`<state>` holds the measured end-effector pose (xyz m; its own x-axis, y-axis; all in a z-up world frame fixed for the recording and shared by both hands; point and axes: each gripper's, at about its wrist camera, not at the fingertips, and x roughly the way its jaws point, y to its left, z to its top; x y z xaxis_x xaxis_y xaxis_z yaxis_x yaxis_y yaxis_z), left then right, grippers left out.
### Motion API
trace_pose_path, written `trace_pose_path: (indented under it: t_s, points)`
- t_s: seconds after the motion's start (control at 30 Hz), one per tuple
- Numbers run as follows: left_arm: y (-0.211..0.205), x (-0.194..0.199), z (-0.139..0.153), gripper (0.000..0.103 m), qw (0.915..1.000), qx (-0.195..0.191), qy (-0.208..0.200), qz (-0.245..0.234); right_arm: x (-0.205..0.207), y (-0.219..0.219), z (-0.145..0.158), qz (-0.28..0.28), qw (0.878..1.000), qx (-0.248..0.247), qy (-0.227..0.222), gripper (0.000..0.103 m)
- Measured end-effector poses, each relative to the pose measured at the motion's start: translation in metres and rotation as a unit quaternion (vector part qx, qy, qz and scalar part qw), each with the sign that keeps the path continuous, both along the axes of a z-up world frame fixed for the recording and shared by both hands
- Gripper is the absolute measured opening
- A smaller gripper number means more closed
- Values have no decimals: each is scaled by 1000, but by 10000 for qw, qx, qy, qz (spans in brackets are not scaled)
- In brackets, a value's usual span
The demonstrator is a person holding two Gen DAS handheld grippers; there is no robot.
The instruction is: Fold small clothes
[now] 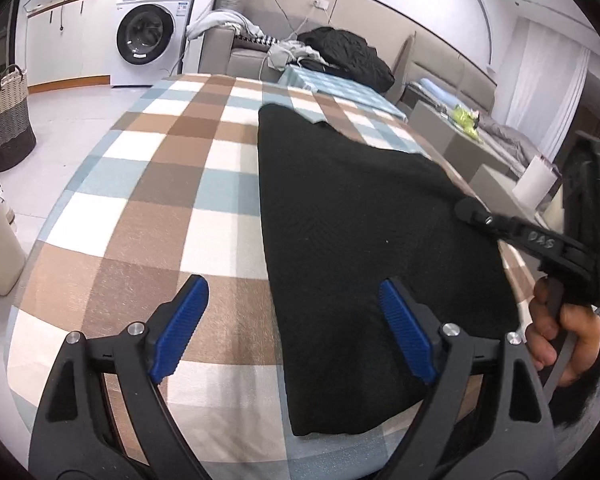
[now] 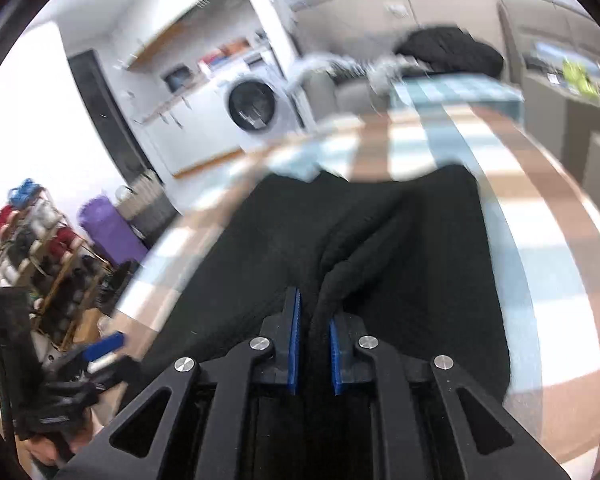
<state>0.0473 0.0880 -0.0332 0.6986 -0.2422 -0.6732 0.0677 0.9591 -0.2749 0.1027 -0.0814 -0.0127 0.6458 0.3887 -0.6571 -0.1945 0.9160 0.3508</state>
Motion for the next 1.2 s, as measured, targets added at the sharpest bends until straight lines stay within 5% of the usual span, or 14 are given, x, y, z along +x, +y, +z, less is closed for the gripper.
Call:
trace_pose_path:
  t_s: [0.1, 0.2, 0.5, 0.63, 0.7, 0.83, 0.97, 1.2]
  points:
    - [-8, 3, -8, 86, 9997, 126, 190, -90, 8, -12, -25, -98, 9981, 236, 554, 22]
    - [-13, 3, -14, 86, 9993, 178, 290, -162, -4, -18, -28, -61, 9981, 356, 501, 32]
    - [-21, -25, -18, 86, 9982, 345, 333, -359, -73, -17, -25, 430, 9970, 588, 275, 41]
    - [-12, -39, -13, 86, 9988, 310, 254, -268, -80, -17, -33, 446, 9978, 447, 182, 33]
    - [-5, -44, -9, 86, 9993, 251, 197, -186, -83, -19, -31, 461, 9975, 530, 102, 11]
    - [13, -50, -5, 86, 9998, 58, 173, 0, -92, -28, -9, 320, 9953, 788, -464, 11]
    - [20, -47, -10, 86, 9994, 6, 322, 90, -79, -26, -31, 117, 9988, 470, 56, 11]
    - [2, -47, -26, 86, 9954, 772, 558, -52, -84, -29, -36, 131, 9983, 552, 124, 17]
